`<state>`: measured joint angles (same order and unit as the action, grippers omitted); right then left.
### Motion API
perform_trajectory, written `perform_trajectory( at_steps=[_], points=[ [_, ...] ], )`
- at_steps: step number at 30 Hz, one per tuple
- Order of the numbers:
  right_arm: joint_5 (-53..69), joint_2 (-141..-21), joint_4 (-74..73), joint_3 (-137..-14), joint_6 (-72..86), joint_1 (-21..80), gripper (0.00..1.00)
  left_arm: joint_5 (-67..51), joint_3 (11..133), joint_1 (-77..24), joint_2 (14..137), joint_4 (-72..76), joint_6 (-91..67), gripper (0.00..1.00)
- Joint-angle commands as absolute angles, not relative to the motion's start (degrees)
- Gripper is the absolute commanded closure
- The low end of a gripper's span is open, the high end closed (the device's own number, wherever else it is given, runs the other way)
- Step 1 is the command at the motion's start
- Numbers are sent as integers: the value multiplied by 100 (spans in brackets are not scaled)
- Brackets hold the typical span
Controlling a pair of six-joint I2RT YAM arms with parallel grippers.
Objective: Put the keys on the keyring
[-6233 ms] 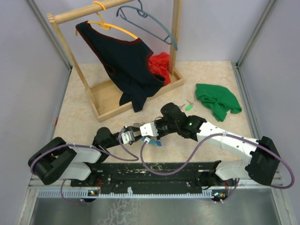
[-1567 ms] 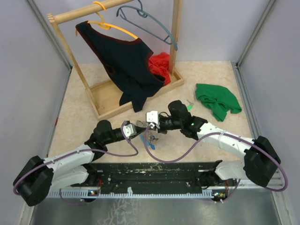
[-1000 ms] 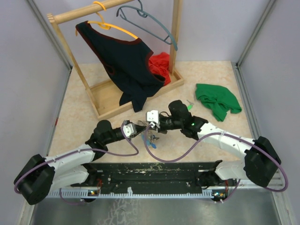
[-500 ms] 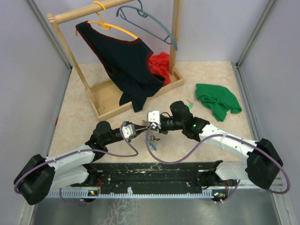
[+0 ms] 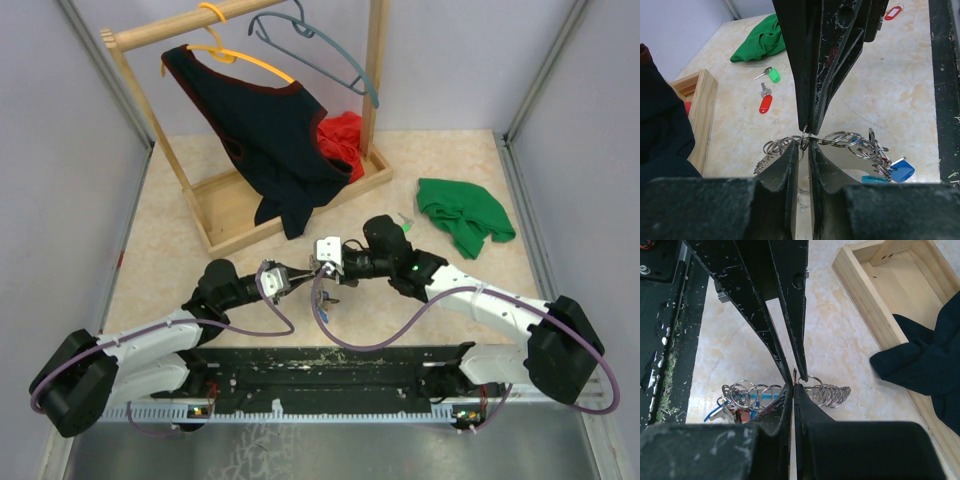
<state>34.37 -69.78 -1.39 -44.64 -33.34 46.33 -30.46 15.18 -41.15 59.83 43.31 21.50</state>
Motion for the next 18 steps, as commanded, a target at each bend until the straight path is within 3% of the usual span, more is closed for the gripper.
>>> perform_trajectory(
  at_steps=[1,5,10,17,18],
  points=[
    [3785,-6824,126,-4688,-3368,4632,100,-3237,1495,-4122,6001,4567,2212,82],
    [3815,-6864,81,-4724,-3375,4632,100,-3284,1511,-4122,6034,4559,2230,87],
    [3703,-6819,47,-4720,-3379,4633,100,-3269,1538,-4121,6026,4502,2264,100],
    [3205,-6633,204,-4545,-2694,4588,100,-2927,1532,-4122,5939,4506,2167,100],
    [3140,-6590,229,-4503,-2533,4581,96,-2820,1548,-4122,5948,4486,2144,100]
  ],
)
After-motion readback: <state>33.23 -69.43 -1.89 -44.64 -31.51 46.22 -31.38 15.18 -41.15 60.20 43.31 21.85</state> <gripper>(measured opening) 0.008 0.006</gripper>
